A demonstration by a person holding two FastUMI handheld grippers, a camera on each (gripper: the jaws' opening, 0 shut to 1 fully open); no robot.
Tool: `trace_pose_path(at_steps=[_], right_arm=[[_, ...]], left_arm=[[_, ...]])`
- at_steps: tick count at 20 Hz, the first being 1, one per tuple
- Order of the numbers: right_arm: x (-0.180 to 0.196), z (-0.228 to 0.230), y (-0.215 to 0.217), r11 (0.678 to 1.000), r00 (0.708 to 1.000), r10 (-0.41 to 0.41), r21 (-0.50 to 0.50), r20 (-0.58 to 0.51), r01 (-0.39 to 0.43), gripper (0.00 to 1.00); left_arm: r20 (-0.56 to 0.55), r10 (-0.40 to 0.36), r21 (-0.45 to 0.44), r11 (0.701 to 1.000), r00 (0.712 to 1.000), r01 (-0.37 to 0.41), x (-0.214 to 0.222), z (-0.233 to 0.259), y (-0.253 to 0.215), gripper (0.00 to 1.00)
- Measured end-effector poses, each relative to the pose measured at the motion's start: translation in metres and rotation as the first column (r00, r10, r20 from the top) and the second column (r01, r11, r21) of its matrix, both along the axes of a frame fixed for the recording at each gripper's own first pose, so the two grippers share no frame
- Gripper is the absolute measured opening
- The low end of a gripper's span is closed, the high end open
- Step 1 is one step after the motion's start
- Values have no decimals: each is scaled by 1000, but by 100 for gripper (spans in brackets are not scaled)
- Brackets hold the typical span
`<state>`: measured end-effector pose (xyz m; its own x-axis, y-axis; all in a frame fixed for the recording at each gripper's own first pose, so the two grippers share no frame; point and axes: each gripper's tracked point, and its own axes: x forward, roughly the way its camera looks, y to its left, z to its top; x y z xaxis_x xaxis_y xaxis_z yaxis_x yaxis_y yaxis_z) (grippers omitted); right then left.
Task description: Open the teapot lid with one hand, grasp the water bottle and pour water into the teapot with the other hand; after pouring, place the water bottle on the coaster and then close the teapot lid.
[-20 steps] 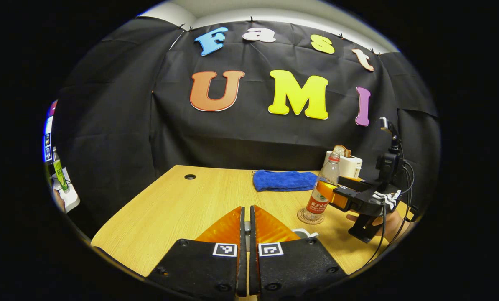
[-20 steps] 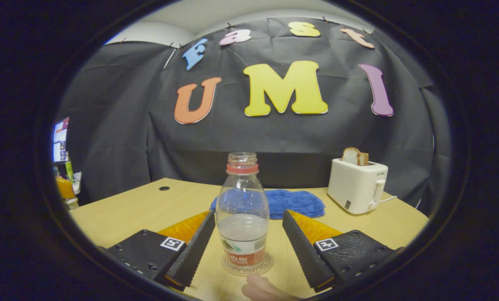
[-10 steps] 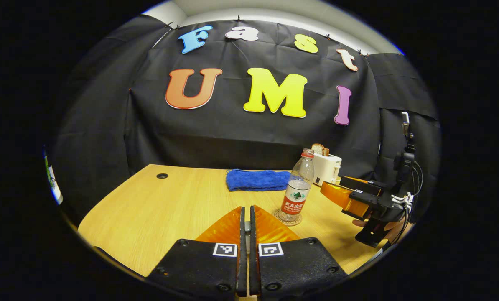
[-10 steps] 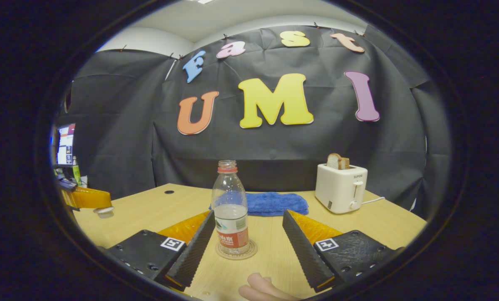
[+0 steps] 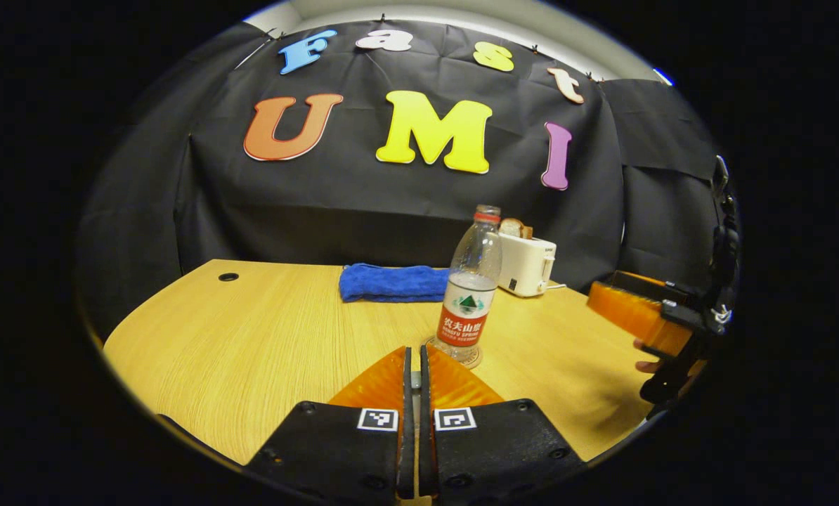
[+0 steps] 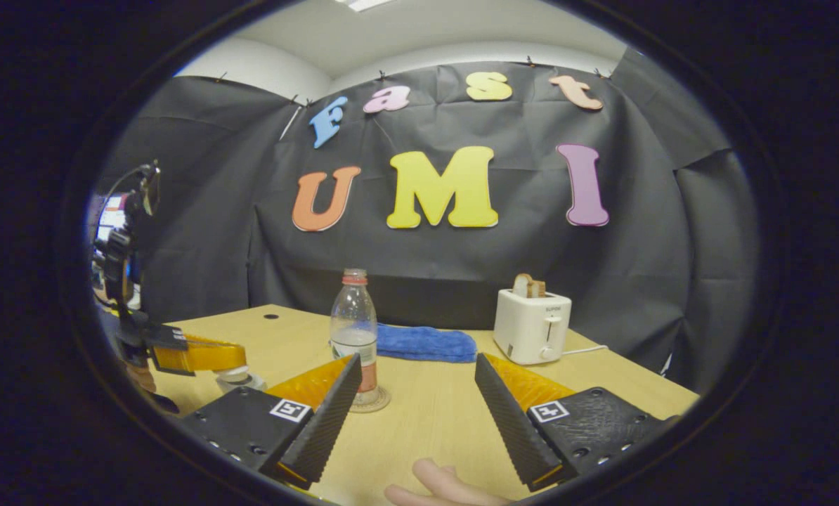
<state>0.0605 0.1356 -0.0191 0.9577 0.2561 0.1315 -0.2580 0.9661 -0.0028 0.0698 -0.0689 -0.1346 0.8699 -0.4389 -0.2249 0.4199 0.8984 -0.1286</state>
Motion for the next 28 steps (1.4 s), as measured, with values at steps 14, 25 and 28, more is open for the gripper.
trace_pose_path(at_steps=[14, 25, 28], right_arm=[[-17, -6, -29, 996, 1000, -26, 85, 11, 25, 96], [-26, -15, -21, 999, 999, -34, 39, 17, 33, 96], [-28, -12, -26, 998, 998, -60, 31, 26, 59, 96]], left_arm=[[14, 116, 90, 989, 993, -117, 11, -16, 14, 6], [67, 229, 210, 948, 971, -238, 7, -19, 4, 14], [56, 191, 214, 956, 980, -198, 4, -18, -6, 39]])
